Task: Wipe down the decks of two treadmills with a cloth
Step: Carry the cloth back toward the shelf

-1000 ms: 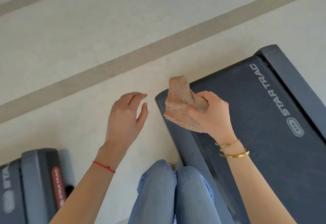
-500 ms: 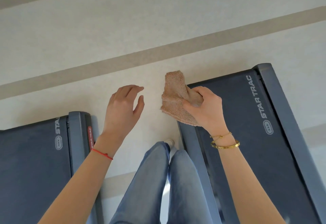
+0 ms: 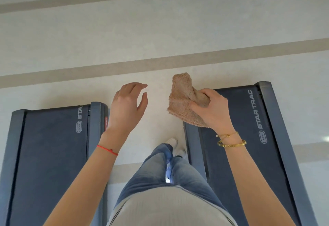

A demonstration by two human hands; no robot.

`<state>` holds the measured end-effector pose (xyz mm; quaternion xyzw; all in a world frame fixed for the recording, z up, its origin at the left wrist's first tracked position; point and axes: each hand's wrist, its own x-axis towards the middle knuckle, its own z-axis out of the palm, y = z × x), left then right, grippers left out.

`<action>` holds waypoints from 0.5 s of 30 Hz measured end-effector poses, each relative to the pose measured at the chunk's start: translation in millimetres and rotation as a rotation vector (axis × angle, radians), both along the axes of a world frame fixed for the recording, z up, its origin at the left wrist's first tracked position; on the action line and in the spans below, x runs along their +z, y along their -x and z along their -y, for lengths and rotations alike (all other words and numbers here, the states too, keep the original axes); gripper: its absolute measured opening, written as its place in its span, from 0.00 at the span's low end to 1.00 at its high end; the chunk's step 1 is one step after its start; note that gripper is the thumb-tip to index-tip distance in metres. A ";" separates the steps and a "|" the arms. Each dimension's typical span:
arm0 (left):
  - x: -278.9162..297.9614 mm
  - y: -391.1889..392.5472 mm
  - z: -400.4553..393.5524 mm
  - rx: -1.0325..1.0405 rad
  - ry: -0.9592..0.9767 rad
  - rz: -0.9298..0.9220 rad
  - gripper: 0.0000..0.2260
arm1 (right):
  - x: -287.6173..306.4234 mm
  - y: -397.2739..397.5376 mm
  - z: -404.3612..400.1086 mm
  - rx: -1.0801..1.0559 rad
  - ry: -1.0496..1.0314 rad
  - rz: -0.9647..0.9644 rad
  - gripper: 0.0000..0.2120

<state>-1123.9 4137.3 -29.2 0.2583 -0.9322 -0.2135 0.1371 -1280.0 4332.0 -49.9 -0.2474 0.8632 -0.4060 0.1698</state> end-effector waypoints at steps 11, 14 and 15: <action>15.6 -68.0 -11.3 0.137 0.021 -0.018 0.12 | 16.2 -31.8 5.5 0.125 0.039 0.033 0.09; 17.2 -85.6 -10.8 0.194 0.008 -0.022 0.12 | 15.7 -38.5 14.9 0.165 0.054 0.062 0.09; 17.7 -91.5 -9.5 0.219 0.006 -0.022 0.12 | 15.5 -40.3 19.8 0.180 0.055 0.065 0.09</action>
